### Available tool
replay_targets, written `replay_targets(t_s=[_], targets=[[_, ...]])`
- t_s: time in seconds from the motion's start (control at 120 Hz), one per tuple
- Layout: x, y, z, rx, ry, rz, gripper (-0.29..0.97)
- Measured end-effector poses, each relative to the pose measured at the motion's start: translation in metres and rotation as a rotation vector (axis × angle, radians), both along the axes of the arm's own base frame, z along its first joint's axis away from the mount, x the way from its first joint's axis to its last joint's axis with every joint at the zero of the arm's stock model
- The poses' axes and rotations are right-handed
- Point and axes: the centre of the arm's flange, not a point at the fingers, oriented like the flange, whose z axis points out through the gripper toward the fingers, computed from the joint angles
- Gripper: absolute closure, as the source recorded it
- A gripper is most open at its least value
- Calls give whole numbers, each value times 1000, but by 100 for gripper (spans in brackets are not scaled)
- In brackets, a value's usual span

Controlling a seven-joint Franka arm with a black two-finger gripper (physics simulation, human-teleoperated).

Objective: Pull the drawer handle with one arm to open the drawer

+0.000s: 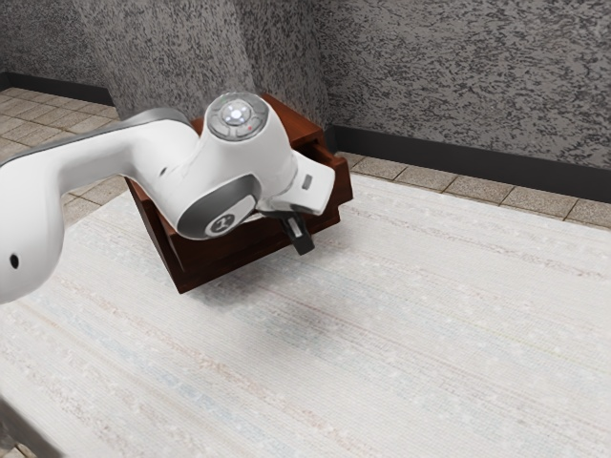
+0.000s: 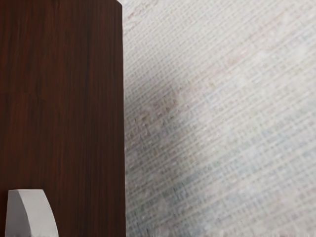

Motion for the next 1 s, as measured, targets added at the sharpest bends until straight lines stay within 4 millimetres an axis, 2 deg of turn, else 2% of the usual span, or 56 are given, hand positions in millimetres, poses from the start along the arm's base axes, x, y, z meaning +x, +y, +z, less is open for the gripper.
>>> replay_targets(t_s=[0.142,0.175,0.3,0.433,0.642,1.0], targets=[[-6,-8,3,9,-3,-4,16],[-8,-11,5,10,-5,-5,21],[-16,-23,8,21,-6,-15,26],[-28,-32,8,33,2,-17,19],[-40,-34,6,36,10,-3,4],[-62,-42,12,40,0,13,0]])
